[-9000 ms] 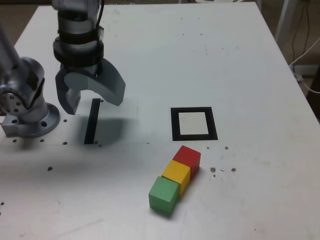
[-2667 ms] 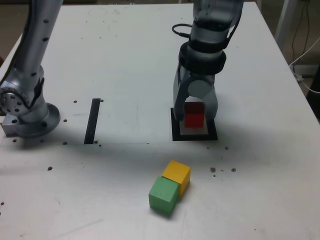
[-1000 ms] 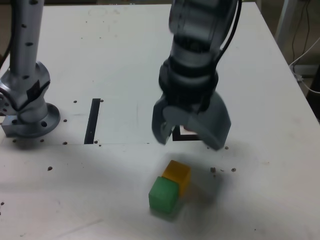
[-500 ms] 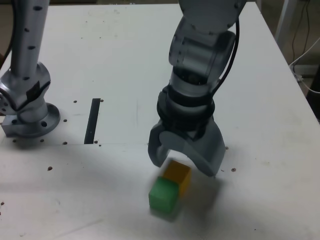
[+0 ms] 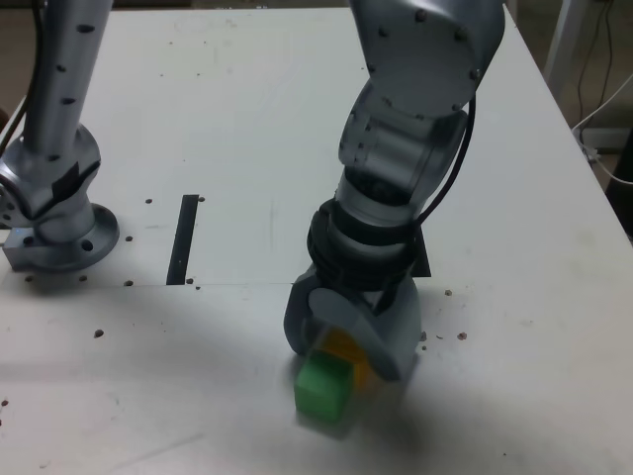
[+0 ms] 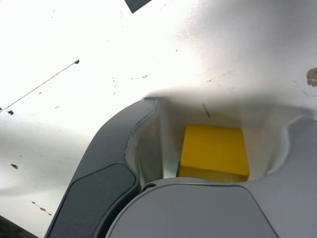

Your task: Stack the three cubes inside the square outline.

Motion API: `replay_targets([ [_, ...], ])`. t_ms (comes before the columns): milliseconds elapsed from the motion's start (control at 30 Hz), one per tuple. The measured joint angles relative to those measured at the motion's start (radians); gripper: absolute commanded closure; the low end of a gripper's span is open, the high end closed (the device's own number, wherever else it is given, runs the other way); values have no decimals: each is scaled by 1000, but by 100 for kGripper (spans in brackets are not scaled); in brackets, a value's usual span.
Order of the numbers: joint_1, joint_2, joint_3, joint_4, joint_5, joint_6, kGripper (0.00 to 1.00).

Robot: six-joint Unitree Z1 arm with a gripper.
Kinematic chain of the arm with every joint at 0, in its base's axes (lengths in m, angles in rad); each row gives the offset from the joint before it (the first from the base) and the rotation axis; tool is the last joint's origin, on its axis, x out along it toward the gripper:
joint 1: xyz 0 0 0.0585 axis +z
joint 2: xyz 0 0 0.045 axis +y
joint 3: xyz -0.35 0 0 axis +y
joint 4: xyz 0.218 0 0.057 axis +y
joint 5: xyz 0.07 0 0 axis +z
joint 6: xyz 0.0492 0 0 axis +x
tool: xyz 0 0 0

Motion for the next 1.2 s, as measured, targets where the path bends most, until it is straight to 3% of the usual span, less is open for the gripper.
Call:
replay_targets([
  [833, 0, 2, -1, 3, 20, 0, 74],
  [1200, 88, -98, -101, 172, 113, -36, 74],
])
